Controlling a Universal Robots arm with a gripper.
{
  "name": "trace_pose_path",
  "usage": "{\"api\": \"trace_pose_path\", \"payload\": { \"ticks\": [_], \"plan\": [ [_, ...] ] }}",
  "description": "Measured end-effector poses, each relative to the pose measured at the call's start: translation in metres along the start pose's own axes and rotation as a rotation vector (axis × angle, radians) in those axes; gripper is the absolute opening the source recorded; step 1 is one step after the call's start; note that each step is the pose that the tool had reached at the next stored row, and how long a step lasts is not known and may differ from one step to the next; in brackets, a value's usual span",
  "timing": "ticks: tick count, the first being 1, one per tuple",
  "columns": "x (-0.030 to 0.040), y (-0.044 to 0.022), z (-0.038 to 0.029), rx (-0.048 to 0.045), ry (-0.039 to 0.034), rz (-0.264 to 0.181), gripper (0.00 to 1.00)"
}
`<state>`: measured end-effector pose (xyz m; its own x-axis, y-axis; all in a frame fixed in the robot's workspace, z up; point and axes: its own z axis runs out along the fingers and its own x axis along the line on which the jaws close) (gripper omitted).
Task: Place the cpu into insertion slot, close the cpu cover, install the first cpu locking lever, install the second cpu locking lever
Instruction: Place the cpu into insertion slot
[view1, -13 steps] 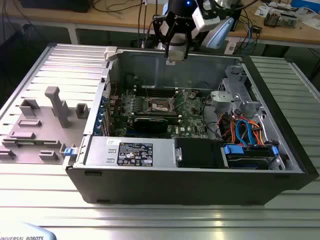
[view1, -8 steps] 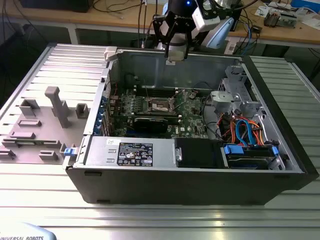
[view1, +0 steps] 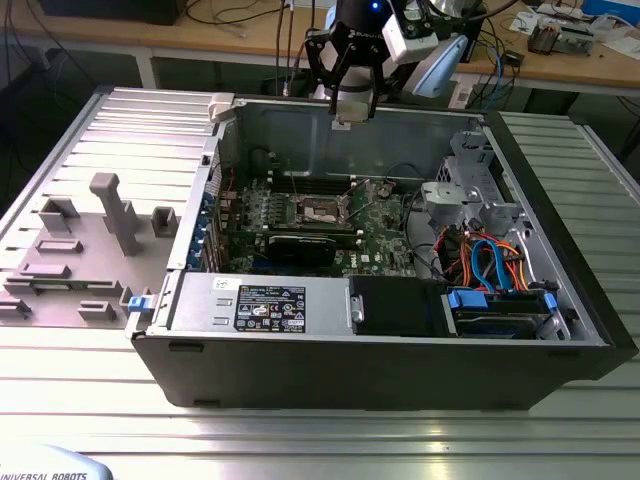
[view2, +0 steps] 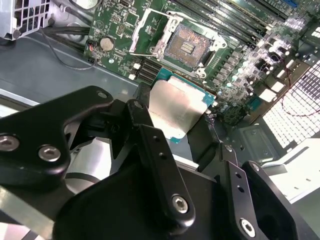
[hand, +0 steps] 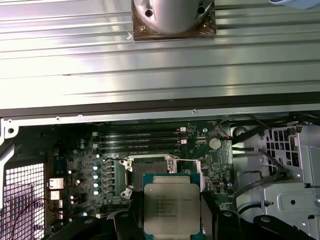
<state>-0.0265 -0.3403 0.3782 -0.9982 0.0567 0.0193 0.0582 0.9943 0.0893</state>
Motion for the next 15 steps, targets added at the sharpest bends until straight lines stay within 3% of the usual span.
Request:
{"api": "trace_pose_path", "payload": {
  "ticks": [15],
  "plan": [
    [0.0000, 0.0000, 0.0001, -0.0004, -0.0011, 0.012, 0.54]
  ]
}}
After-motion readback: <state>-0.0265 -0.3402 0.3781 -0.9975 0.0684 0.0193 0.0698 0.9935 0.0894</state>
